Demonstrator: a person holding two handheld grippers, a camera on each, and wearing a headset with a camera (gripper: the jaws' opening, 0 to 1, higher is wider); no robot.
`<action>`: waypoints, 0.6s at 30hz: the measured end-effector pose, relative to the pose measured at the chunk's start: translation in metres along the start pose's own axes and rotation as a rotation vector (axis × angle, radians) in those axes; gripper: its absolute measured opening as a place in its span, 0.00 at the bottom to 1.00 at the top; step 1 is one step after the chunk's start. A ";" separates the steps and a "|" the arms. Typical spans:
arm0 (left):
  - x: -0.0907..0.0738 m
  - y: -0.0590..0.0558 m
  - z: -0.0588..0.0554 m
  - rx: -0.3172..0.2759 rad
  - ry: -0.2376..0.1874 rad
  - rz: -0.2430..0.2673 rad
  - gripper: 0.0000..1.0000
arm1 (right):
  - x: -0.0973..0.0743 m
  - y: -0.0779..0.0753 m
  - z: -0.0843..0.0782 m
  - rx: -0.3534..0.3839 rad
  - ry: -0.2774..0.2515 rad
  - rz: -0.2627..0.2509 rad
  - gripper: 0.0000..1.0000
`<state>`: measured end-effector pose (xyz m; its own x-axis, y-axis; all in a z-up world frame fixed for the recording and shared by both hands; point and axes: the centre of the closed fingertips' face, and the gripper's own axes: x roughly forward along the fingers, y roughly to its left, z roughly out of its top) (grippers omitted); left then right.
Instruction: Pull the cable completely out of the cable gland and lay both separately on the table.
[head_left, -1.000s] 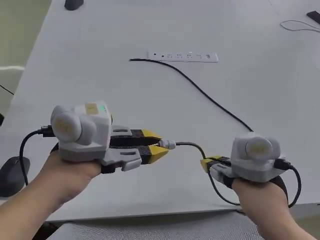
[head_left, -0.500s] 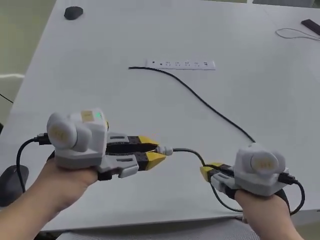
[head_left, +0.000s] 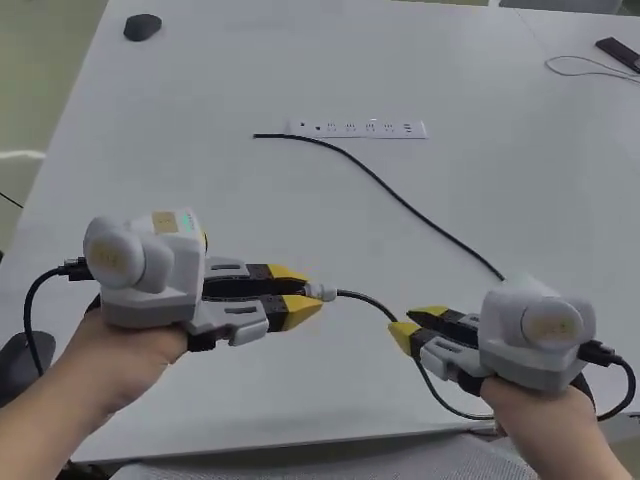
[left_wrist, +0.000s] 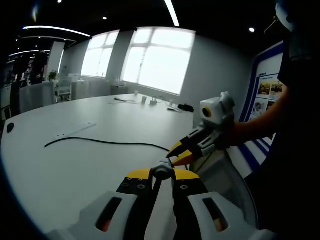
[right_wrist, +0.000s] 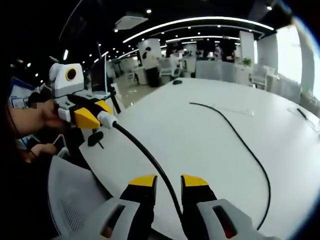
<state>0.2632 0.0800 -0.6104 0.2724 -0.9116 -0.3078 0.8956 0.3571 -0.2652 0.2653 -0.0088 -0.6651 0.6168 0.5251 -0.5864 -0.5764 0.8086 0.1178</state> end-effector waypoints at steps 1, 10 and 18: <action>0.000 0.000 0.000 0.000 0.000 0.000 0.15 | -0.002 0.002 0.005 -0.024 -0.008 -0.003 0.16; 0.002 -0.006 0.000 0.002 0.003 -0.001 0.15 | -0.001 0.036 0.042 -0.302 -0.034 0.044 0.24; 0.004 -0.011 -0.001 -0.005 0.001 -0.005 0.15 | 0.005 0.054 0.043 -0.521 0.009 0.080 0.27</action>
<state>0.2546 0.0723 -0.6094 0.2672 -0.9132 -0.3076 0.8953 0.3534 -0.2714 0.2602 0.0489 -0.6268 0.5565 0.5754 -0.5993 -0.8130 0.5259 -0.2501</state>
